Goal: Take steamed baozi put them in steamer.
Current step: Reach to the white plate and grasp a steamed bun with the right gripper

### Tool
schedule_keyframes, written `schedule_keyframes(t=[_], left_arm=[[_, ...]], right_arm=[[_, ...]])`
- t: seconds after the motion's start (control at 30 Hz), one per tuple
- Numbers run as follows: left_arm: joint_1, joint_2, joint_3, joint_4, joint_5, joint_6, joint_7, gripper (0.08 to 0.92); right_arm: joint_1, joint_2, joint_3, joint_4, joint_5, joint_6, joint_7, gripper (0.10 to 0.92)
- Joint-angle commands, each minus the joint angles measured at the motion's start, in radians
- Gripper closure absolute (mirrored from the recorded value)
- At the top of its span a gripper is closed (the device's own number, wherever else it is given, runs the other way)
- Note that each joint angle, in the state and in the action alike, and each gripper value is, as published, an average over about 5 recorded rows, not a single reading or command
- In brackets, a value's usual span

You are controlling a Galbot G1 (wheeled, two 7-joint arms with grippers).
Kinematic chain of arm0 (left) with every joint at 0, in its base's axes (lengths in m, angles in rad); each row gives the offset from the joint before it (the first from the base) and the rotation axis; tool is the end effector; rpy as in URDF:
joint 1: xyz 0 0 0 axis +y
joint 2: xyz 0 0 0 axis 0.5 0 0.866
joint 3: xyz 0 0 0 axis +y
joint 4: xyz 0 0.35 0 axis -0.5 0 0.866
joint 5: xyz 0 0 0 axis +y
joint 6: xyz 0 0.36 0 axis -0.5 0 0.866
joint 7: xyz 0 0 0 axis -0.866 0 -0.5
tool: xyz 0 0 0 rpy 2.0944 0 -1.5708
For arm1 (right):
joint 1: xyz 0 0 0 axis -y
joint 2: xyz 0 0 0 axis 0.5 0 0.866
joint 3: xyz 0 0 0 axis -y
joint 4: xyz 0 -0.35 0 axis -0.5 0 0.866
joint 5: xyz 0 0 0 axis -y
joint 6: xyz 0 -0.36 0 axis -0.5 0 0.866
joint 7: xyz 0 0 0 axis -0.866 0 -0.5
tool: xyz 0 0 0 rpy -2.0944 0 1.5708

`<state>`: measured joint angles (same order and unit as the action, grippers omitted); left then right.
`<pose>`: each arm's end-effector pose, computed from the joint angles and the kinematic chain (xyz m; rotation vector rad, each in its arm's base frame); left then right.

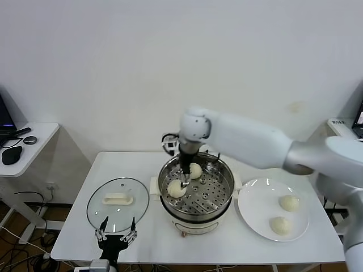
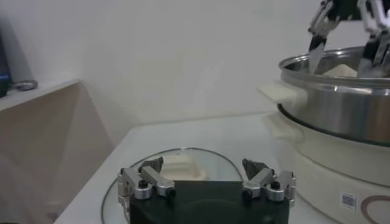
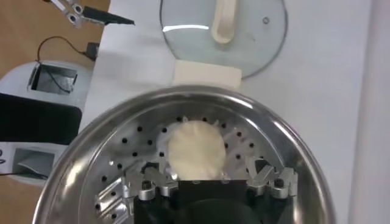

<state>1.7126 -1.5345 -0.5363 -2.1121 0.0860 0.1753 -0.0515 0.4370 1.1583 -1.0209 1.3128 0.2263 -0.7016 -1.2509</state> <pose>0.1413 0.0099 -0.3197 0.0665 -2.8396 -0.1890 0.5430 0.1416 -0.0380 1.4516 -1.3524 1.2794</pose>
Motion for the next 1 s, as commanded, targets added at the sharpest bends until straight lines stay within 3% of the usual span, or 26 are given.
schedule_keyframes(t=[0.03,0.23,0.4,0.67,1.0], left_arm=[[0.01,0.004,-0.011,-0.009,-0.003,0.002,0.004,0.177],[0.018,0.015,-0.023,-0.015,-0.01,0.004,0.006,0.177],[0.029,0.016,-0.024,-0.024,-0.009,0.009,0.012,0.177],[0.066,0.006,-0.022,-0.029,-0.005,0.011,0.014,0.177],[0.08,0.0,-0.031,-0.019,-0.002,0.015,0.015,0.177]], right_arm=[[0.134,-0.362,0.122,0.151,-0.013,0.086,-0.115,0.203],[0.088,-0.632,0.117,0.216,-0.126,0.215,-0.17,0.203],[-0.112,-0.742,0.153,0.294,-0.253,0.297,-0.169,0.203],[-0.536,-0.71,0.394,0.164,-0.398,0.501,-0.153,0.203],[-0.611,-0.648,0.43,0.113,-0.48,0.514,-0.16,0.203]])
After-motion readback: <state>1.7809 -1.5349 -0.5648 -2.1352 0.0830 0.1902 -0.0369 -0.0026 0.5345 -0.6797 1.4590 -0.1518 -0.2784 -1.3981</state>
